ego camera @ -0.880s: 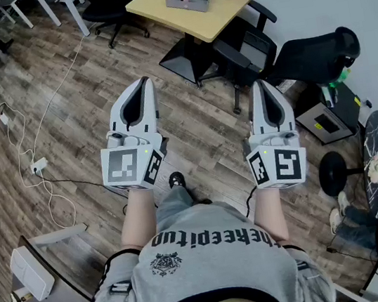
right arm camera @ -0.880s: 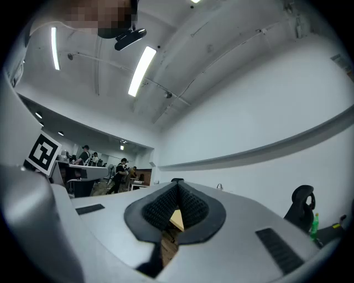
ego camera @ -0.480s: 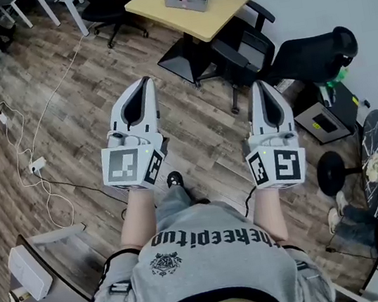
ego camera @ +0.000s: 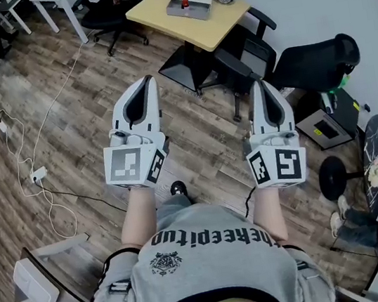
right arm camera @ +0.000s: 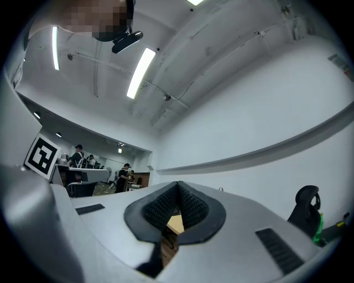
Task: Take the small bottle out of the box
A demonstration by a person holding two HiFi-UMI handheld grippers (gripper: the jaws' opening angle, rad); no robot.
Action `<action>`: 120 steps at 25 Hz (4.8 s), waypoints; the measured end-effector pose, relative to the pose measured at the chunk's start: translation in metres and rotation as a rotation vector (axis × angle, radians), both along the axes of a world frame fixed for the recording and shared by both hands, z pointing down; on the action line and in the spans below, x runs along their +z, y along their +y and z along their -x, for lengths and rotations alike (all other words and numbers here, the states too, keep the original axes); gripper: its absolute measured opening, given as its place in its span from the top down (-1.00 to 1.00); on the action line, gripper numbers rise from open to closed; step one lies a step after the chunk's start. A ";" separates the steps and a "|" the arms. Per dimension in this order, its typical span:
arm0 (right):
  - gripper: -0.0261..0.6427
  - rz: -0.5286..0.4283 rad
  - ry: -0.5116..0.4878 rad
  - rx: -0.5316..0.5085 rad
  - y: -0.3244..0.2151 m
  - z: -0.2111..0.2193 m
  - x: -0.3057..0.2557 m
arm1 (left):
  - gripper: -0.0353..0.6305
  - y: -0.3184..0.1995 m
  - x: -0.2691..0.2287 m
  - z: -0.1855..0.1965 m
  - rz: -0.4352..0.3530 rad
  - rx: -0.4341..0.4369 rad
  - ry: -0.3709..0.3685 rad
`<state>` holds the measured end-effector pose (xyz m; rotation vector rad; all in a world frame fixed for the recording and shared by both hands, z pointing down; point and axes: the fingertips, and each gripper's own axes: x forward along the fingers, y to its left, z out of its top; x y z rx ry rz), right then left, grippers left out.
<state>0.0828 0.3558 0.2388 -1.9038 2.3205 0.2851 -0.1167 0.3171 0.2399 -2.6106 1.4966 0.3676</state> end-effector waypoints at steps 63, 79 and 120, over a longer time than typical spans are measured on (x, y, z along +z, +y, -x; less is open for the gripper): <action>0.92 -0.017 -0.016 -0.013 -0.354 -0.020 -0.005 | 0.88 -0.348 -0.006 -0.027 -0.016 0.038 0.012; 0.92 0.008 -0.033 -0.069 -0.418 -0.046 0.012 | 0.88 -0.405 0.010 -0.050 0.014 -0.022 -0.011; 0.92 0.024 -0.011 0.063 -0.652 -0.044 0.010 | 0.88 -0.666 0.015 -0.057 0.036 0.116 0.010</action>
